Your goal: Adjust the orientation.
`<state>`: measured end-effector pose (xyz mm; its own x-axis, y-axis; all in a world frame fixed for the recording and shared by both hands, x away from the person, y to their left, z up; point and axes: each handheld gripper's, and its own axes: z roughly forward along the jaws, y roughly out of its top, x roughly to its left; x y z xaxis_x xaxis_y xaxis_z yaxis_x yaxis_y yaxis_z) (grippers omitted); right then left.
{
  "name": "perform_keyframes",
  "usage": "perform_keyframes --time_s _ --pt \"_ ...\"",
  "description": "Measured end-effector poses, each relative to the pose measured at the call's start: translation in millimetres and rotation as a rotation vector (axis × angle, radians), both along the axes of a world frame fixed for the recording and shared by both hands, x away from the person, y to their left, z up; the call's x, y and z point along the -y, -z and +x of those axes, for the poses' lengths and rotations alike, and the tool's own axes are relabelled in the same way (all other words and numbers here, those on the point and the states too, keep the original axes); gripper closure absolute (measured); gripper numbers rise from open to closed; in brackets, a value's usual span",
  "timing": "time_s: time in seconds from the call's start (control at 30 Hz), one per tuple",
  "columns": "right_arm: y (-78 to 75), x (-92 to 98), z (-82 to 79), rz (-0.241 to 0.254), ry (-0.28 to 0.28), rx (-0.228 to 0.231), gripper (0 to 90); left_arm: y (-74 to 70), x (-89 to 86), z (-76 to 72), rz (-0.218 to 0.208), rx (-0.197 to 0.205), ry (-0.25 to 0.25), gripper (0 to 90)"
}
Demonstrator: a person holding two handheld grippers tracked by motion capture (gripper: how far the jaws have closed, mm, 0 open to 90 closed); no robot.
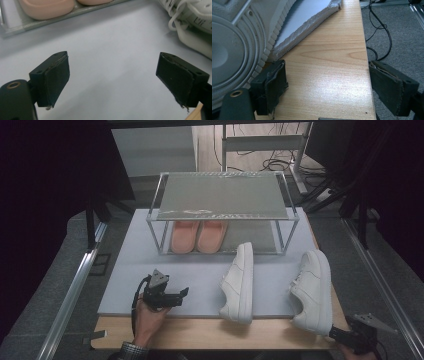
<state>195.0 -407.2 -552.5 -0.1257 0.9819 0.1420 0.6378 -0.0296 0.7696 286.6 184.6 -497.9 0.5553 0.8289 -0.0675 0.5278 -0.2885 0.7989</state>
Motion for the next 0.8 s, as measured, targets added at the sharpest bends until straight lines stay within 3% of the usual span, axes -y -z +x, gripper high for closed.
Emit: perform_keyframes --time_s 0.43,0.63,0.8 --pt "-2.3 -0.8 0.3 -0.016 -0.007 -0.011 16.4 26.8 -16.4 -30.6 0.038 0.006 -0.068 11.7" --pt "-4.1 -0.2 0.1 -0.022 -0.01 -0.02 18.1 37.8 -16.9 -38.4 0.091 0.029 -0.091 11.7" --pt "-7.0 -0.2 -0.6 -0.042 -0.012 -0.029 21.1 41.8 -19.7 -36.5 0.055 0.016 -0.091 10.6"
